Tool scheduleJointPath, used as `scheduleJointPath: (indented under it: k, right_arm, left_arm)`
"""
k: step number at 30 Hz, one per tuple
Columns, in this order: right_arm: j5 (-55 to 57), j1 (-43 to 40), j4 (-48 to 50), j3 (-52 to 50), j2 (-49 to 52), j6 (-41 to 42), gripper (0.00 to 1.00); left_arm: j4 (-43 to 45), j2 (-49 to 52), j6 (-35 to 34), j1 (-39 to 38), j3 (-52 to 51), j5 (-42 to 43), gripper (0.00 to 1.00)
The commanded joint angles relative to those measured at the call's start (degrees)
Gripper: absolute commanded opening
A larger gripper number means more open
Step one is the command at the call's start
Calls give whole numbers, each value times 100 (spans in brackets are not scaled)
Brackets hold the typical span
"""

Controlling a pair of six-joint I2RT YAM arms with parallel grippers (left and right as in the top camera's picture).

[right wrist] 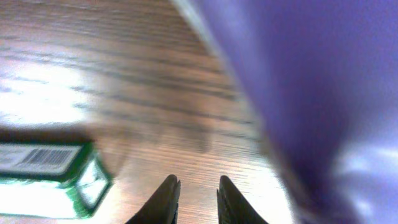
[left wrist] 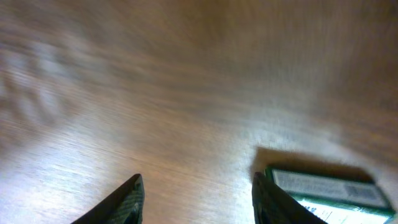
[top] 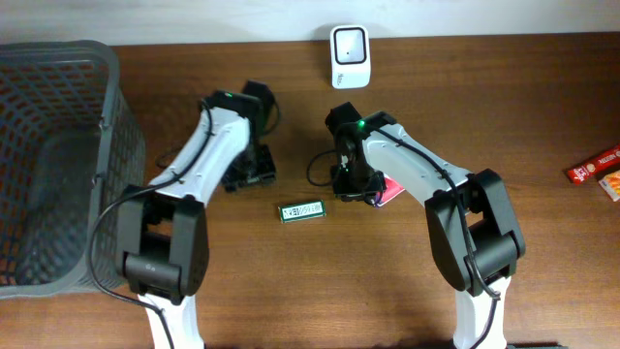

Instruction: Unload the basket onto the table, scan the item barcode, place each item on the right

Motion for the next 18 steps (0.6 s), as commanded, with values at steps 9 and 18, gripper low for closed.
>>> scheduleJointPath:
  k: [9, 18]
  right_arm:
    - [-1086, 442, -339, 0, -22, 254, 10]
    - [-1137, 424, 1180, -520, -22, 909, 8]
  left_arm:
    - [1528, 50, 2, -361, -1056, 752, 6]
    - [1429, 232, 17, -396, -1447, 1818, 0]
